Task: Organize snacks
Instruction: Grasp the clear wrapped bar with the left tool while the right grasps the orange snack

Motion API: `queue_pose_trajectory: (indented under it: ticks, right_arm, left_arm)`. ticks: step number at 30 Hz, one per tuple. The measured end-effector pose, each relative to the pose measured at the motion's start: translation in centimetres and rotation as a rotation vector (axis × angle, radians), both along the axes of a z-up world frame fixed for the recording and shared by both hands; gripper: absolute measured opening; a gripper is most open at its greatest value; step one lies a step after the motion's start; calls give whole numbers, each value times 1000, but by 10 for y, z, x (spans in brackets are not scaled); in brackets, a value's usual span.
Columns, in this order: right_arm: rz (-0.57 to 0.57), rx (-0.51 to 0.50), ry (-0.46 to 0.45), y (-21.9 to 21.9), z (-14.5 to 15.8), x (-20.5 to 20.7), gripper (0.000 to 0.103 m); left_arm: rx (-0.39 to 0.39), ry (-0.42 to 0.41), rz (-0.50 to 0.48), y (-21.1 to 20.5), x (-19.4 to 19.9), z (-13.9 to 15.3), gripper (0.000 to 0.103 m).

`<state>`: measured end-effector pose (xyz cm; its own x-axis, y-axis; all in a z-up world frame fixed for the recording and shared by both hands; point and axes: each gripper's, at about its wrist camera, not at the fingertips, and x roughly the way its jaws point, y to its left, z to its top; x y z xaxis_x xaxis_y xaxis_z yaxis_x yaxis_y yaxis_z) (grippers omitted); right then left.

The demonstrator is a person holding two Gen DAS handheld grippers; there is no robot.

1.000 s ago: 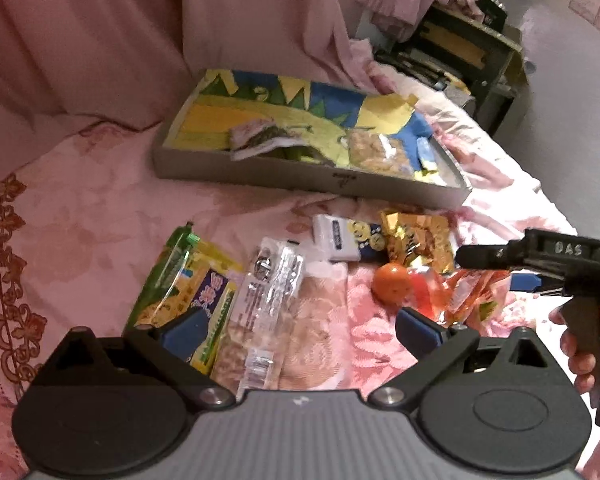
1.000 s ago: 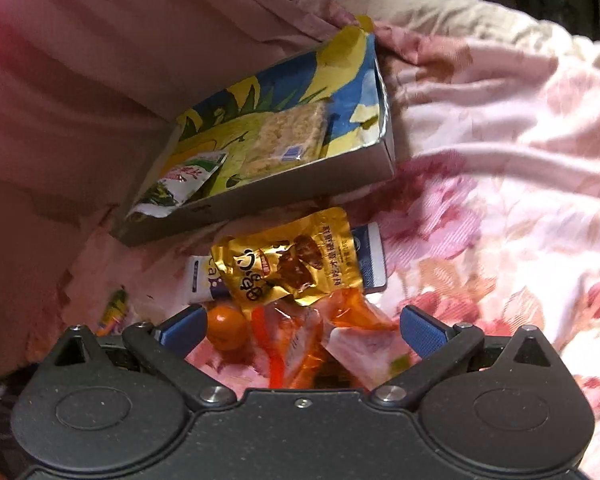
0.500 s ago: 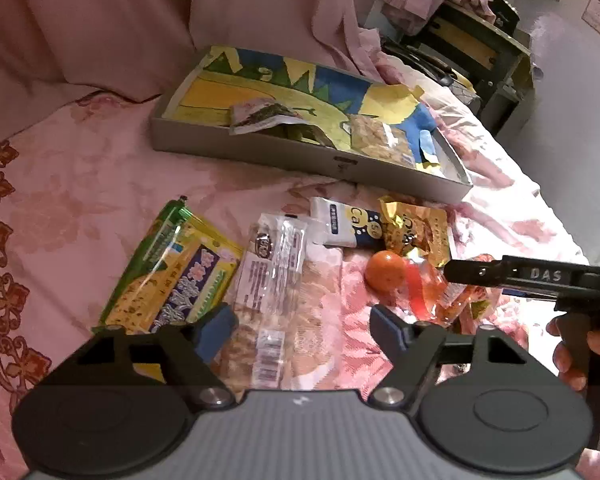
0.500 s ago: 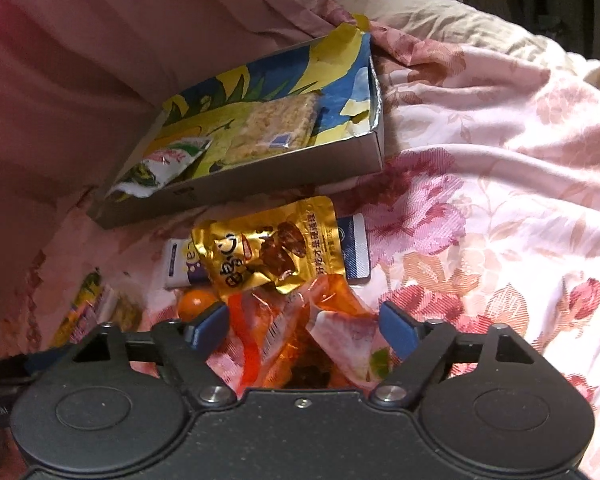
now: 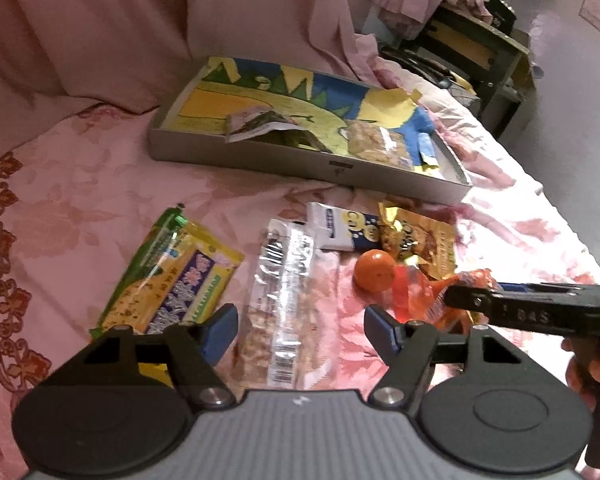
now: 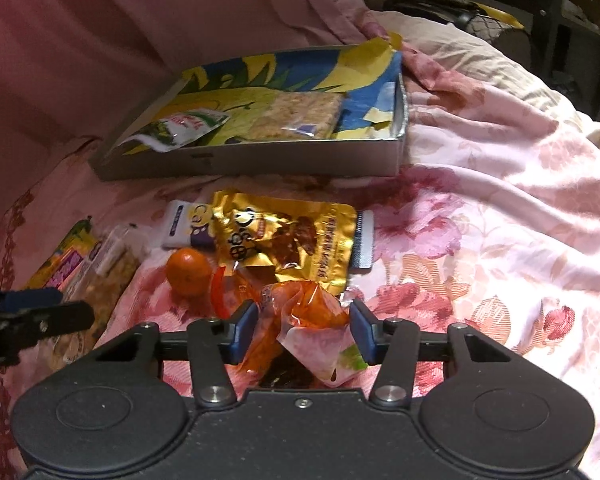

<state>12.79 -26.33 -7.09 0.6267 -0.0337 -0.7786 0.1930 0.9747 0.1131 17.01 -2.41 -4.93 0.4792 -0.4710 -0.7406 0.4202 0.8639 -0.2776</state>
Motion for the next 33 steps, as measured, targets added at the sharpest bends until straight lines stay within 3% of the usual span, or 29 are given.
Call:
queue_pose_trajectory:
  ticks: [11, 16, 17, 19, 21, 24, 33]
  right_arm:
    - [83, -41, -34, 17, 9, -7, 52]
    - [153, -139, -59, 32, 12, -10, 52]
    - [168, -158, -65, 35, 12, -11, 52]
    - [193, -195, -75, 39, 12, -11, 52]
    - [206, -219, -80, 42, 12, -12, 52]
    - [213, -230, -78, 42, 10, -12, 52]
    - [279, -340, -132, 59, 11, -17, 50]
  left_arm:
    - [36, 16, 9, -3, 0, -5, 74]
    - [49, 43, 22, -2, 2, -9, 73]
    - [57, 47, 18, -2, 2, -9, 70]
    - [67, 74, 2, -4, 4, -13, 55]
    - [68, 95, 10, -4, 4, -16, 53]
    - [76, 100, 21, -2, 5, -17, 41]
    - [6, 134, 2, -3, 0, -14, 38]
